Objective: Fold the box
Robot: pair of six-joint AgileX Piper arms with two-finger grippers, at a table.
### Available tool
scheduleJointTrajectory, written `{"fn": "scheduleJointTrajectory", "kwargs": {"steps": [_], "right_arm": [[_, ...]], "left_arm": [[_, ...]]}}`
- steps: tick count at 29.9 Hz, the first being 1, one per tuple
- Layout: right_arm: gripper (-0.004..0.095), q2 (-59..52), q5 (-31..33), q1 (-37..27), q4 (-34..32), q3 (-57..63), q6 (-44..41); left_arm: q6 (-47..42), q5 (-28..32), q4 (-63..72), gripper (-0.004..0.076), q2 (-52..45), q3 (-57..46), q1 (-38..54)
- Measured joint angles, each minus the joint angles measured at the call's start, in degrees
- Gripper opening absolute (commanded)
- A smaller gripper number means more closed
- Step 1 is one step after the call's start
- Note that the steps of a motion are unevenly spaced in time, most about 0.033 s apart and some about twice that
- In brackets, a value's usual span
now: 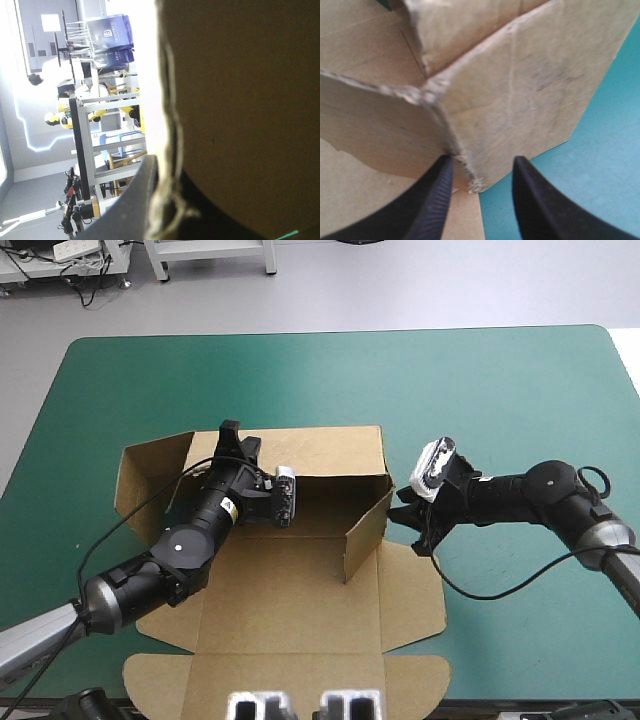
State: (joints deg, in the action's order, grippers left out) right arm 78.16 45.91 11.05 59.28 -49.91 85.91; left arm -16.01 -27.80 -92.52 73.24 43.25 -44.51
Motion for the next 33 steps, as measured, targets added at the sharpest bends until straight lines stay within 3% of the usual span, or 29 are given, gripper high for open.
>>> {"fn": "scheduleJointTrajectory", "kwargs": {"steps": [5, 10, 27, 33], "right_arm": [[0.0653, 0.0, 5.9, 0.0, 0.3, 0.0, -1.5], [0.0653, 0.0, 6.2, 0.0, 7.4, 0.0, -0.5], [0.0653, -0.1, -5.2, 2.7, 12.0, 0.2, -0.4], [0.0652, -0.1, -12.5, 5.8, 12.4, 0.2, -1.3]], "left_arm": [[0.1, 0.2, 0.1, -0.0009, 0.0, 0.0, 0.0], [0.2, 0.6, 0.8, 0.0016, 0.0, 0.0, 0.0], [4.7, 0.0, 12.3, 0.0017, 4.9, 7.8, 0.1], [7.6, -1.4, 16.4, 0.0016, 6.8, 10.7, -0.5]]}}
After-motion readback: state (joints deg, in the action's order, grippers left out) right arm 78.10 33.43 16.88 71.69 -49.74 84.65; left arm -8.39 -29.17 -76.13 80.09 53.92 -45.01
